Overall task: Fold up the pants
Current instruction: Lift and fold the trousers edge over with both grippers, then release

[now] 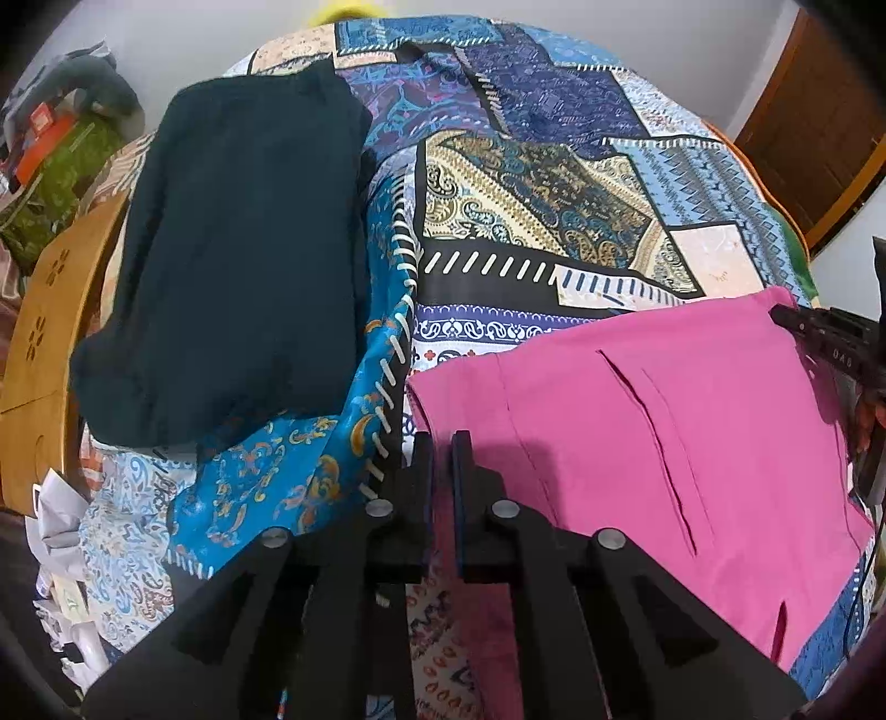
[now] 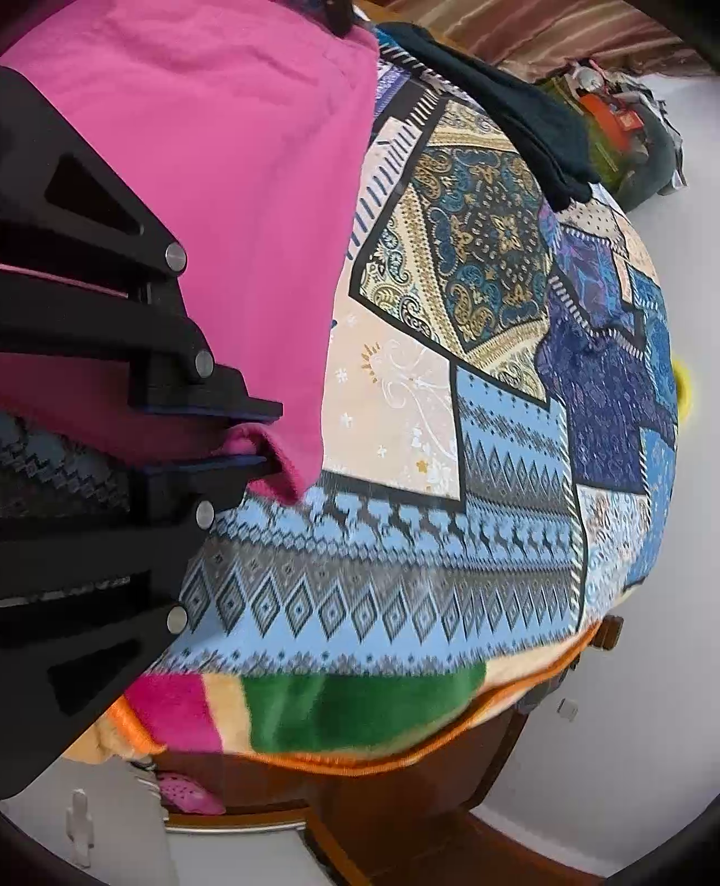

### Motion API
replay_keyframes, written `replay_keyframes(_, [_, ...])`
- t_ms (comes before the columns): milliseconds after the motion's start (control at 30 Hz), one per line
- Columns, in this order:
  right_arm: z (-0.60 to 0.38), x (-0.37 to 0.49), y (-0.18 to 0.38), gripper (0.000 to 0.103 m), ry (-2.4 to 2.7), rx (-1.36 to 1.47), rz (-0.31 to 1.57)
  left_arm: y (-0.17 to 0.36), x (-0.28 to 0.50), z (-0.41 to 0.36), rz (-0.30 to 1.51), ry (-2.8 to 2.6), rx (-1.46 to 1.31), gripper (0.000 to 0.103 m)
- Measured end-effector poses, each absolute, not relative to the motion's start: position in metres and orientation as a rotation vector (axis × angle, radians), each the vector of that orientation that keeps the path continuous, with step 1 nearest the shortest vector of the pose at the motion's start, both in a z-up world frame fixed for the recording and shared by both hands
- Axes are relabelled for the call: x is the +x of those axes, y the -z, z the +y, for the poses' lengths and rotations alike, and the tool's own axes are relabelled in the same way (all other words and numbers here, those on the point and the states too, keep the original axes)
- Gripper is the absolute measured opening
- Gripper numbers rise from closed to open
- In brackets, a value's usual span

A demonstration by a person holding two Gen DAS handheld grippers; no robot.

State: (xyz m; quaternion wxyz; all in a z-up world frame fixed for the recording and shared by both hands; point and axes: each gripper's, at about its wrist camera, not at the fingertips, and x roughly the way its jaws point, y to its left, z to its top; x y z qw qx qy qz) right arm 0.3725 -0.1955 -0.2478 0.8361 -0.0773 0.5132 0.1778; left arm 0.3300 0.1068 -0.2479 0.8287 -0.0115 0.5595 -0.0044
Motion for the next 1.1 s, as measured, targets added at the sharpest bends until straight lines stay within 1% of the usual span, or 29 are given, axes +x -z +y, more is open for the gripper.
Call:
replay_keyframes(67, [-0.194, 0.370, 0.238, 0.024, -0.356, -0.183, 1.063, 0.239, 0.327, 0.107, 1.170, 0.019, -0.022, 0.009])
replay_keyframes(100, [-0.194, 0.366, 0.229, 0.026, -0.361, -0.192, 1.037, 0.235, 0.325, 0.106, 1.161, 0.028, -0.019, 0.012])
replay_keyframes(133, [-0.193, 0.363, 0.223, 0.031, -0.367, -0.197, 1.018, 0.230, 0.324, 0.106, 1.147, 0.030, -0.013, 0.015])
replay_keyframes(167, [-0.191, 0.359, 0.215, 0.034, -0.378, -0.198, 0.997, 0.223, 0.322, 0.104, 1.126, 0.028, 0.000, 0.021])
replay_keyframes(200, [-0.188, 0.354, 0.207, 0.035, -0.393, -0.194, 0.978, 0.219, 0.322, 0.103, 1.112, 0.029, 0.007, 0.028])
replay_keyframes(233, [-0.186, 0.350, 0.199, 0.037, -0.416, -0.186, 0.959, 0.214, 0.323, 0.101, 1.095, 0.032, 0.014, 0.032])
replay_keyframes(267, [-0.182, 0.345, 0.191, 0.040, -0.443, -0.174, 0.942, 0.208, 0.323, 0.099, 1.076, 0.040, 0.017, 0.039])
replay_keyframes(300, [-0.178, 0.341, 0.185, 0.041, -0.464, -0.165, 0.932, 0.204, 0.325, 0.098, 1.065, 0.047, 0.016, 0.043])
replay_keyframes(367, [-0.165, 0.335, 0.177, 0.050, -0.520, -0.141, 0.921, 0.197, 0.328, 0.094, 1.046, 0.061, 0.010, 0.048])
replay_keyframes(400, [-0.157, 0.332, 0.174, 0.051, -0.550, -0.129, 0.922, 0.196, 0.331, 0.092, 1.044, 0.065, 0.008, 0.053])
replay_keyframes(433, [-0.150, 0.330, 0.174, 0.053, -0.573, -0.121, 0.926, 0.196, 0.334, 0.090, 1.044, 0.071, 0.006, 0.056])
replay_keyframes(500, [-0.133, 0.328, 0.177, 0.054, -0.626, -0.104, 0.947, 0.199, 0.342, 0.086, 1.056, 0.083, 0.000, 0.065])
replay_keyframes(533, [-0.125, 0.327, 0.180, 0.054, -0.653, -0.094, 0.961, 0.202, 0.346, 0.084, 1.069, 0.088, 0.000, 0.068])
replay_keyframes(567, [-0.116, 0.327, 0.184, 0.054, -0.676, -0.087, 0.978, 0.208, 0.351, 0.081, 1.098, 0.100, 0.006, 0.072])
replay_keyframes(600, [-0.108, 0.327, 0.190, 0.054, -0.693, -0.078, 1.000, 0.213, 0.353, 0.078, 1.118, 0.109, 0.014, 0.074])
replay_keyframes(733, [-0.088, 0.331, 0.216, 0.054, -0.731, -0.053, 1.102, 0.244, 0.362, 0.067, 1.218, 0.130, 0.074, 0.074])
replay_keyframes(833, [-0.076, 0.333, 0.241, 0.058, -0.730, -0.077, 1.204, 0.262, 0.360, 0.063, 1.264, 0.143, 0.104, 0.075])
replay_keyframes(900, [-0.073, 0.328, 0.254, 0.060, -0.741, -0.120, 1.257, 0.264, 0.356, 0.062, 1.261, 0.156, 0.116, 0.077])
replay_keyframes(967, [-0.073, 0.319, 0.254, 0.064, -0.762, -0.163, 1.216, 0.263, 0.352, 0.061, 1.261, 0.166, 0.133, 0.080])
replay_keyframes(1100, [-0.081, 0.303, 0.250, 0.067, -0.760, -0.191, 1.212, 0.262, 0.333, 0.060, 1.261, 0.180, 0.176, 0.082])
